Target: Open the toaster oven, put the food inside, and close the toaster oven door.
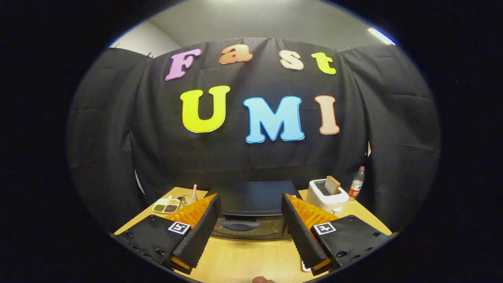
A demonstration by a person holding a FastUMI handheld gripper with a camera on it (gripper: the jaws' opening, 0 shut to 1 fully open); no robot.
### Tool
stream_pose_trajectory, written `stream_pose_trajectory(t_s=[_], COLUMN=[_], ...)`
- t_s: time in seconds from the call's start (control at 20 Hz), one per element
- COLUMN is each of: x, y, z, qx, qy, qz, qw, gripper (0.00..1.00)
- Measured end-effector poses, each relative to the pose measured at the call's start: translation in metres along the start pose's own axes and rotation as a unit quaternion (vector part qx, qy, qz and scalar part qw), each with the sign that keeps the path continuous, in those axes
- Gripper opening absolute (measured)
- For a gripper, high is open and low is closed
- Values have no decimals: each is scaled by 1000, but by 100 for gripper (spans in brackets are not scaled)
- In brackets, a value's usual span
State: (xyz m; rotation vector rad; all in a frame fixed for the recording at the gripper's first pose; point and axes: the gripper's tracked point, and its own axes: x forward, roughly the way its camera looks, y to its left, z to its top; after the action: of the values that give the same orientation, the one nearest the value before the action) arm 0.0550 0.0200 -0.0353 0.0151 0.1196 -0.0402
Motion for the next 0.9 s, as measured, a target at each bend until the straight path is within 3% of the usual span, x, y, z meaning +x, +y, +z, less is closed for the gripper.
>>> stream_pose_trajectory(t_s=[0.55, 0.9], x=[101, 122], y=[21, 18], z=[-88, -122], qx=[-9, -6], qy=[100, 138], qz=[-14, -37], qw=[995, 990], gripper=[98, 99])
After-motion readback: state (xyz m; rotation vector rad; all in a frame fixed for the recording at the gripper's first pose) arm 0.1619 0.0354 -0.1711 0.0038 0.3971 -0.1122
